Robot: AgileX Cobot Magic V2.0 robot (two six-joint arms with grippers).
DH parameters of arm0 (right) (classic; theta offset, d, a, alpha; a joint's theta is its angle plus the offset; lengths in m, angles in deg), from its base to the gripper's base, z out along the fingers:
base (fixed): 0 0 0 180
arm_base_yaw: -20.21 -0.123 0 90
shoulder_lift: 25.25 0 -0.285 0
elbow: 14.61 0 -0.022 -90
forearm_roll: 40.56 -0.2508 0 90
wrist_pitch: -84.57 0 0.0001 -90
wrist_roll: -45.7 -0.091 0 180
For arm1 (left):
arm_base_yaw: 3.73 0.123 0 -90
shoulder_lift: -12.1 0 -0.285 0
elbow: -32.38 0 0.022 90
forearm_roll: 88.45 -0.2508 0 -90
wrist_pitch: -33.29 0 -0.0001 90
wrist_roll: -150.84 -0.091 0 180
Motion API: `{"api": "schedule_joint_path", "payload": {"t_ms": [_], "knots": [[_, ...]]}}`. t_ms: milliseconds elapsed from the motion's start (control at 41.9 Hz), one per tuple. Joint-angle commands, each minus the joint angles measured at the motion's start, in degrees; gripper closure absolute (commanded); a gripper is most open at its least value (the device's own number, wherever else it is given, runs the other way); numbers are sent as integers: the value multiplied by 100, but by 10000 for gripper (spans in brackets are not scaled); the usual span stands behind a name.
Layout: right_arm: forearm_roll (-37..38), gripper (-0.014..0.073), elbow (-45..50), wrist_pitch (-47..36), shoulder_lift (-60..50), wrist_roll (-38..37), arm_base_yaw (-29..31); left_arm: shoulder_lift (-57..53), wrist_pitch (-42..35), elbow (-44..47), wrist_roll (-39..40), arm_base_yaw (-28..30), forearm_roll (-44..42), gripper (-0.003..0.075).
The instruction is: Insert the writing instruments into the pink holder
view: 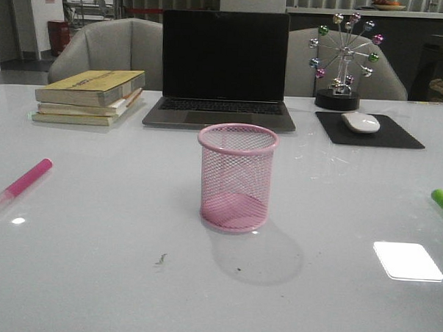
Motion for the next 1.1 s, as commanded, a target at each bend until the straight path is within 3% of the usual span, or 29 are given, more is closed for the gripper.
{"api": "schedule_joint_path", "payload": {"t_ms": [0, 262, 811, 1073], "knots": [[-23, 57, -574, -363, 568, -3, 38, 29, -446, -150, -27, -536, 73, 85], [-12, 57, -1754, -333, 2331, 76, 38, 29, -446, -150, -27, -1247, 73, 85], [1, 59, -3898, 354, 4736, 385, 38, 29, -446, -150, -27, -1253, 73, 85], [148, 162, -4272, 392, 5108, 385, 33, 29, -446, -150, -27, -1253, 73, 85]]}}
